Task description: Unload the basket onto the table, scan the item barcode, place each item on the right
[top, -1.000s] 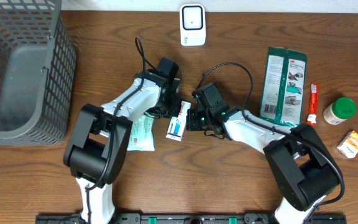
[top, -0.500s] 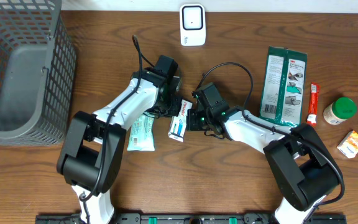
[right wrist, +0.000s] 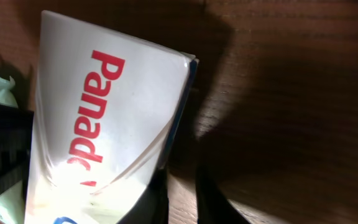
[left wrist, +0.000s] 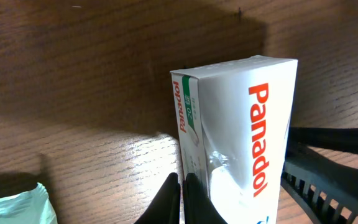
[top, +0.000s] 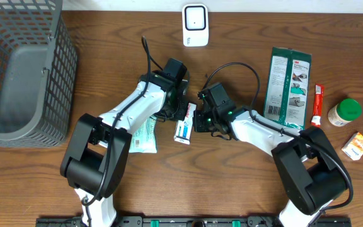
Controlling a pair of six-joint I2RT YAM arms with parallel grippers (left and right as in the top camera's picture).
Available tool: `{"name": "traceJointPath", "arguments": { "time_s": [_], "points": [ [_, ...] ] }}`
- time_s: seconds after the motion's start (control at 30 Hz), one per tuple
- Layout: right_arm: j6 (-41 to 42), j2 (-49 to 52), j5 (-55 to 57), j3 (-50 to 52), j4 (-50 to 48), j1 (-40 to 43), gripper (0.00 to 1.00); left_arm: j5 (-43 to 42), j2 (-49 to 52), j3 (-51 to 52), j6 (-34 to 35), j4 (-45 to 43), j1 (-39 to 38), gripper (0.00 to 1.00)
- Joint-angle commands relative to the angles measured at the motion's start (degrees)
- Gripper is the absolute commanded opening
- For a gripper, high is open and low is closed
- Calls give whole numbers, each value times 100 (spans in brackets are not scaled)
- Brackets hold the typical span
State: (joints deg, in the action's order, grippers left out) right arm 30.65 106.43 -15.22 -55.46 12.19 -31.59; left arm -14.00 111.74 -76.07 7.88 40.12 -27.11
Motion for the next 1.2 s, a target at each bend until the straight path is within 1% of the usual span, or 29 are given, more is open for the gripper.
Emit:
{"name": "traceJointPath", "arguments": {
  "time_s": [0.0,0.33,0.47,0.57,0.63,0.67,0.7,0.8,1.17],
  "points": [
    [-264,155,-138,81,184,46,17,-487,-96,57,31,-4,-197,7],
    [-264,155,-136,81,404,129,15,-490,-116,55,31,-4,-197,8],
    [-262,157,-127,83,413,85,7,-511,-186,50,31,-2,-197,8],
    [-240,157,-111,83,413,79,6,-699,-297,50,31,4,-197,8],
    [-243,157,-111,83,420,81,8,-809,-361,50,31,-2,-197,8],
    [-243,157,-107,83,481,83,13,-809,-385,50,31,-4,-197,8],
    [-245,157,-57,83,553,87,16,-809,-385,50,31,-4,-197,8],
    [-245,157,39,83,629,85,21,-809,-385,50,31,-9,-197,8],
    [-245,155,83,76,680,118,23,-796,-385,50,28,-11,-197,8]
  ]
}}
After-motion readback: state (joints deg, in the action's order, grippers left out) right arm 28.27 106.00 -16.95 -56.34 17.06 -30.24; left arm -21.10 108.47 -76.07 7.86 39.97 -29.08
